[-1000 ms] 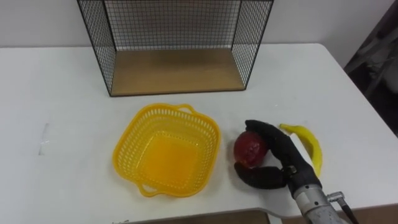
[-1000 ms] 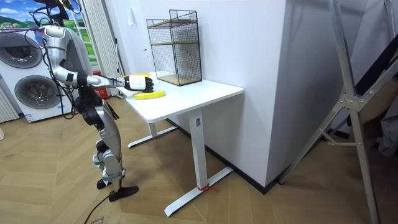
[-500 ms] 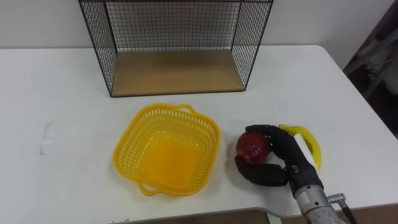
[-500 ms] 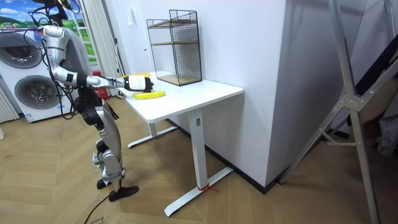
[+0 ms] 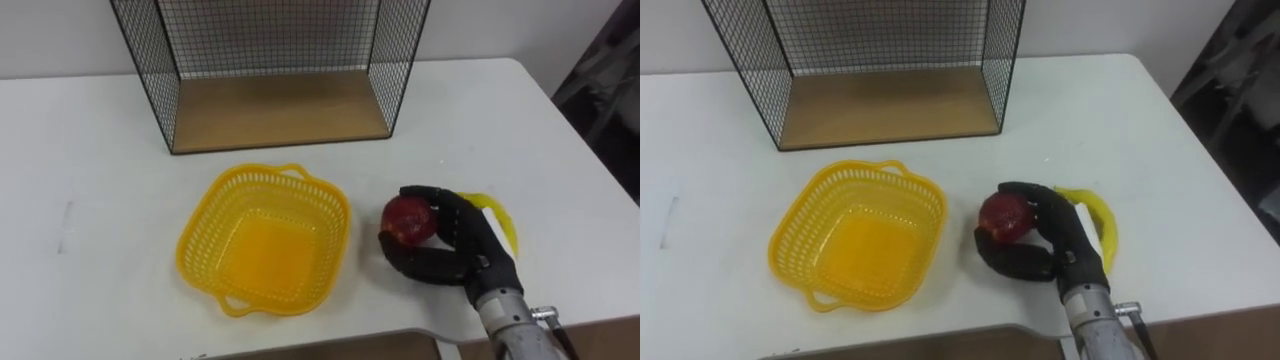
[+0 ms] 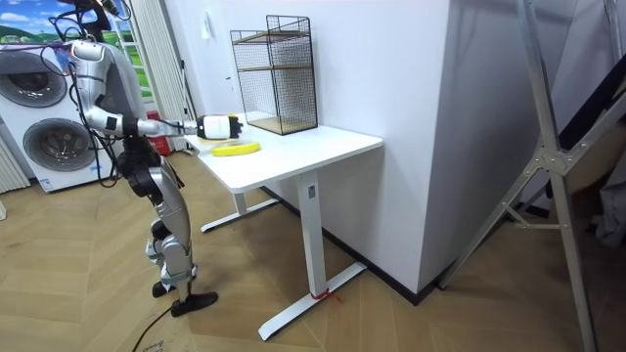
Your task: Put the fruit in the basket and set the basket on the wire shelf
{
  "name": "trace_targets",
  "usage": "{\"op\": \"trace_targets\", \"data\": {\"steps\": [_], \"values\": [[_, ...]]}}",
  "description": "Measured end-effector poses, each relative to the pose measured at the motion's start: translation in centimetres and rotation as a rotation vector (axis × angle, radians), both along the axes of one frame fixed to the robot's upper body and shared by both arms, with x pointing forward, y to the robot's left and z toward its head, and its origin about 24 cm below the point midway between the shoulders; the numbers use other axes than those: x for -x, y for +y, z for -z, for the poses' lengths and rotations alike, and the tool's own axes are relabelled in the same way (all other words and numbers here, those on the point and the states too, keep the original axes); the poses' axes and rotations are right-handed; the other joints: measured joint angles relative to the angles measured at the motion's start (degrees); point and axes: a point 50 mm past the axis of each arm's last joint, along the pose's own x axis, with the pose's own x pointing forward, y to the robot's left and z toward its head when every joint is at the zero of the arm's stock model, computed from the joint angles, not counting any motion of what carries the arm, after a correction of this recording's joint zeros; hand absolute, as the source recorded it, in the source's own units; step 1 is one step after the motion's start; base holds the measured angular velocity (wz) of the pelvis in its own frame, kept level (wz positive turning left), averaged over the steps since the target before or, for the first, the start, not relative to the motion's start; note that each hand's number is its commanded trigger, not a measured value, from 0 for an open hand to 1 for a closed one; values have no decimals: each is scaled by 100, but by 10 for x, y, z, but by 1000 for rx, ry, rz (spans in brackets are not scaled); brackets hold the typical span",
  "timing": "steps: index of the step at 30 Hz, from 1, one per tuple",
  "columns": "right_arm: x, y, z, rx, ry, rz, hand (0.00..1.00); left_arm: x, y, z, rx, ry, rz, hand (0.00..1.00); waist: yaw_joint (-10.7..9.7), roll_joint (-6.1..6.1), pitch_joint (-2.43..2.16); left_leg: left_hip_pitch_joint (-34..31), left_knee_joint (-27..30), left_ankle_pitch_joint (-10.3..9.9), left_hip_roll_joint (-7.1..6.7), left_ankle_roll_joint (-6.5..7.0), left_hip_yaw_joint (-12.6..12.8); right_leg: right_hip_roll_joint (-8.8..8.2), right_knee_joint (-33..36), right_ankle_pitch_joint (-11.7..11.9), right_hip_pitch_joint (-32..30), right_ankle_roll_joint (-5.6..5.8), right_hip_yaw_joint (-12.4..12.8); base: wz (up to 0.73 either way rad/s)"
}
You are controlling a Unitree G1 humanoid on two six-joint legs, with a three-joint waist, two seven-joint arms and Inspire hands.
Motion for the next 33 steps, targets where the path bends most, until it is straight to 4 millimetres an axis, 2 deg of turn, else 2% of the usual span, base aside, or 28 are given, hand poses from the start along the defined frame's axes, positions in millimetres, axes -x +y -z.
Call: {"op": "trace_targets", "data": {"steps": [5,9,15,22,29,33], "values": [[-11,8,-40,-11,-177,-29,100,0,-1,0,3,-13,3,0,6,78,-20,-1,-2,0,-1,0,0,9,-16,0,4,0,1,0],[-14,11,-63,-40,-278,-46,100,2,-2,0,2,-14,7,0,4,71,-36,6,12,0,-6,0,1,12,-15,0,17,0,2,0],[-18,14,-82,-42,-364,-56,100,-2,-2,0,3,-19,8,0,32,26,-50,3,4,0,4,0,10,7,-4,8,7,-2,-1,0],[-19,23,-87,-28,-391,-72,100,-5,-4,1,7,-23,29,0,60,25,-45,0,0,0,4,0,29,14,-9,13,1,-3,5,0],[-17,44,-82,149,-376,-205,100,-5,-4,0,-4,-20,49,0,225,6,-48,0,-9,0,4,-1,41,23,-10,14,-10,-4,3,0],[-16,52,-73,185,-335,-286,100,-11,-4,0,8,-24,64,0,330,-51,-19,6,4,0,10,-1,-12,5,-25,14,33,-4,-26,7]]}}
